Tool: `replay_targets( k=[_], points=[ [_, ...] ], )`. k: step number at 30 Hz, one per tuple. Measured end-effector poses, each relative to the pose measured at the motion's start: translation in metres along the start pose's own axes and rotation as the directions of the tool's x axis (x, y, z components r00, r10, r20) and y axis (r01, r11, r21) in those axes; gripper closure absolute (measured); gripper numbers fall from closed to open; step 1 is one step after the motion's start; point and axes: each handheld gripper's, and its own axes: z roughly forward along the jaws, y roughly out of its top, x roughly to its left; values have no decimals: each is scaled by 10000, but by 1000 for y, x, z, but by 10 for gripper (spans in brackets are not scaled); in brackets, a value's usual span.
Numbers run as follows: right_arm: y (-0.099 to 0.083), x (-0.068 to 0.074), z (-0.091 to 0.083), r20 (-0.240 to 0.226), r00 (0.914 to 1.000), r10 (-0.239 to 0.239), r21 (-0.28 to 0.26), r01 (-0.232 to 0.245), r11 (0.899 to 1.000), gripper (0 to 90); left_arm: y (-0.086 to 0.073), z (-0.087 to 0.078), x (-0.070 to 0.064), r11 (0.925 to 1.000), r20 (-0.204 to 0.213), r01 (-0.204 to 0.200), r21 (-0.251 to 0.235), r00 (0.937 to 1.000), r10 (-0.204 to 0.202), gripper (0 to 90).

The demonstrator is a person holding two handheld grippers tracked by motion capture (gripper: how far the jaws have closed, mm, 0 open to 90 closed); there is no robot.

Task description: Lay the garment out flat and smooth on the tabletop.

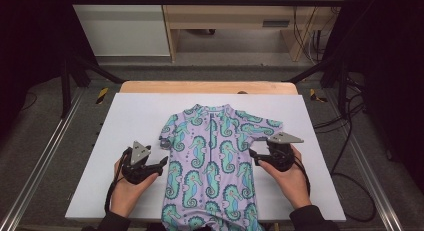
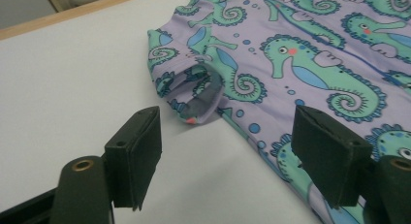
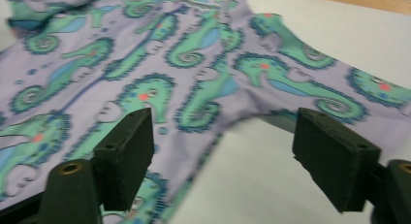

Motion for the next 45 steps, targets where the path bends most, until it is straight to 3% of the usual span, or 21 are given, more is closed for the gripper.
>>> replay_targets(
  k=[7,12,17,25,28,30,32,38,41,45],
  points=[
    [-5,-33,-3,747,9950,664,60,-670,9977,333,6,9,8,9999,-112,24,139,9999,-23,279],
    [-2,-50,0,1095,9909,778,27,-786,9969,399,9,12,8,9999,-166,-21,126,9999,23,279],
    [4,-73,10,1646,9765,1390,65,-1420,9898,478,20,17,12,9998,-326,-177,54,9993,179,290],
    [-4,-83,35,1297,9707,2022,451,-2095,9768,452,33,15,27,9999,-612,-154,21,9980,155,339],
    [-6,-80,40,1251,9749,1840,715,-1938,9784,601,36,14,33,10000,-748,-78,31,9972,80,358],
    [-6,-79,41,1274,9792,1580,842,-1694,9819,786,37,14,37,10000,-788,15,34,9969,-12,371],
    [-5,-79,39,1332,9810,1408,846,-1528,9846,900,39,13,40,10000,-821,58,39,9966,-55,387],
    [-6,-82,26,1735,9774,1205,838,-1366,9871,880,47,14,45,9998,-803,203,-42,9966,-205,417],
    [-6,-72,17,1666,9779,1263,495,-1362,9894,685,50,25,45,9983,-503,575,104,9971,-569,416],
    [-8,-43,1,1329,9879,805,-15,-811,9967,572,53,38,44,9970,-364,734,234,9967,-726,399]
  ],
)
